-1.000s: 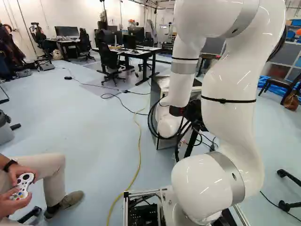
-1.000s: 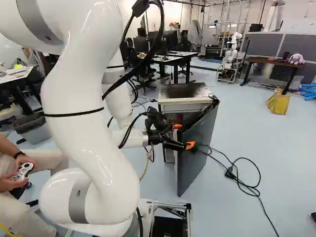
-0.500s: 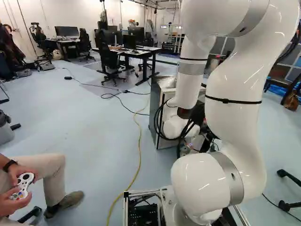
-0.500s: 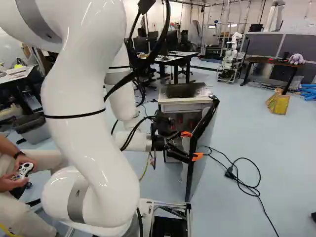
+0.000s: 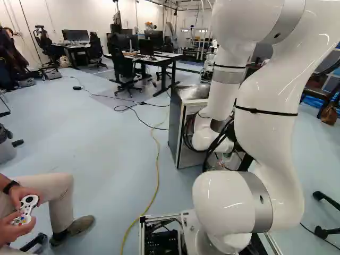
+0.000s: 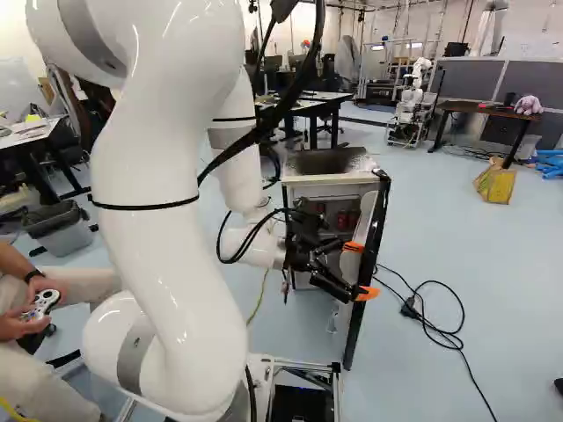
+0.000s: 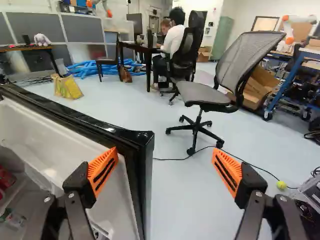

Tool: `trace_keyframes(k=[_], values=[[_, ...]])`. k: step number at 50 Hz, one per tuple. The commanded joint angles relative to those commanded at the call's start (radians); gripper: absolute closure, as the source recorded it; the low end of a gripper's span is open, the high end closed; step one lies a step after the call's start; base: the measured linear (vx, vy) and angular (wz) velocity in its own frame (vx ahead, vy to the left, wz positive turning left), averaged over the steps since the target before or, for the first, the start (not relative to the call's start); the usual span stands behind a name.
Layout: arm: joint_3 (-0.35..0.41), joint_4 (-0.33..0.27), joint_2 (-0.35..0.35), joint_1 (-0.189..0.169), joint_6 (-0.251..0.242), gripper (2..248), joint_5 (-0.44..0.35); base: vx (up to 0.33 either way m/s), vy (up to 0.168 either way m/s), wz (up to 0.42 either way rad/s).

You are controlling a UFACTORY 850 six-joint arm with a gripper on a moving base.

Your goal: Grab a drink from the fridge

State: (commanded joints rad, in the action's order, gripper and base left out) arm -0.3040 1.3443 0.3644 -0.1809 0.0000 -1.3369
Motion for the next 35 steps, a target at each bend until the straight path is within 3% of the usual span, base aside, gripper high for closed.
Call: trace_keyframes(k=[35], values=[[-0.179,0.0,0.097,-0.192,0.0,3,0.0,0.0,0.0,0.0]])
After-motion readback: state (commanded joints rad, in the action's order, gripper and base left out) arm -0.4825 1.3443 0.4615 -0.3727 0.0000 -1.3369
